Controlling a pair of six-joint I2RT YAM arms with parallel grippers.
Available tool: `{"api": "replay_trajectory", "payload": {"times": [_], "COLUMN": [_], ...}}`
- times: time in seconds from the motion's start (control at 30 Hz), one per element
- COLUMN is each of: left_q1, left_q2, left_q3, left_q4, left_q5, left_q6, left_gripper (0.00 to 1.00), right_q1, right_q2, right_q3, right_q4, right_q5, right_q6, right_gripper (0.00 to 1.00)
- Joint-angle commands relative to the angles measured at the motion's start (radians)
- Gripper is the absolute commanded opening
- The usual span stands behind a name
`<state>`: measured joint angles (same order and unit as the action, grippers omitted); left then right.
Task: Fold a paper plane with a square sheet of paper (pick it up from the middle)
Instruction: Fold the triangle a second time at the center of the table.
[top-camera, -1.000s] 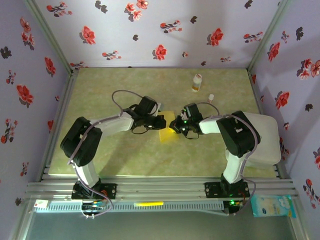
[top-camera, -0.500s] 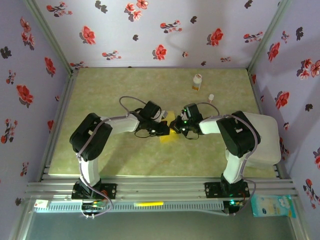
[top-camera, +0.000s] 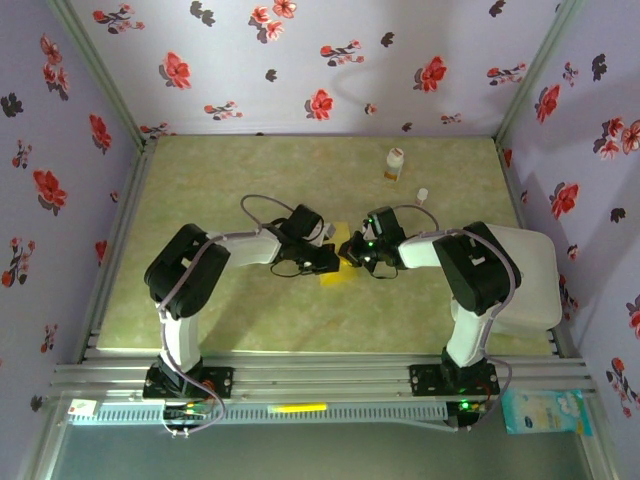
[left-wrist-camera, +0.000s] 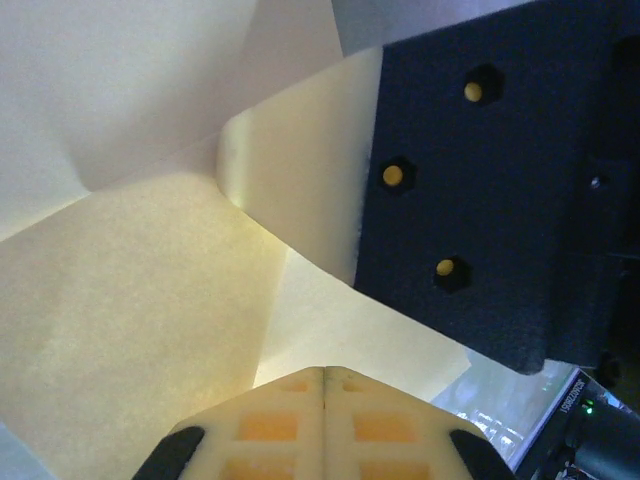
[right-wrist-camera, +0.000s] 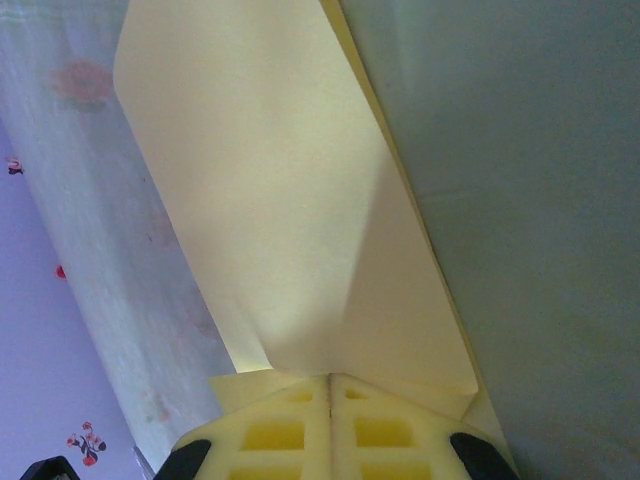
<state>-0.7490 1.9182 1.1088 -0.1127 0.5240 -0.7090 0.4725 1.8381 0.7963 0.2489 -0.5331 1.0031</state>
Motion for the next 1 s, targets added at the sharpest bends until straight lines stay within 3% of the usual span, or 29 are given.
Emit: {"api": "replay_trajectory", "payload": {"times": [0.0, 0.97], "left_q1": [-0.009, -0.010], "left_q2": [0.020, -0.032], "left_q3": [-0.022, -0.125], "left_q4": [-0.012, -0.047], "left_q5": [-0.013, -0.048], "left_q6": [0.004, 0.020], "left_gripper": [0.00, 0.00], "right_q1": [-0.001, -0.001], "right_q2": [0.038, 0.046], "right_q3": [-0.037, -0.034], "right_q4": [-0.111, -0.139], "right_q5": [0.090, 0.100], "right_q6": [0.002, -0.014], "right_gripper": [0.00, 0.00]}}
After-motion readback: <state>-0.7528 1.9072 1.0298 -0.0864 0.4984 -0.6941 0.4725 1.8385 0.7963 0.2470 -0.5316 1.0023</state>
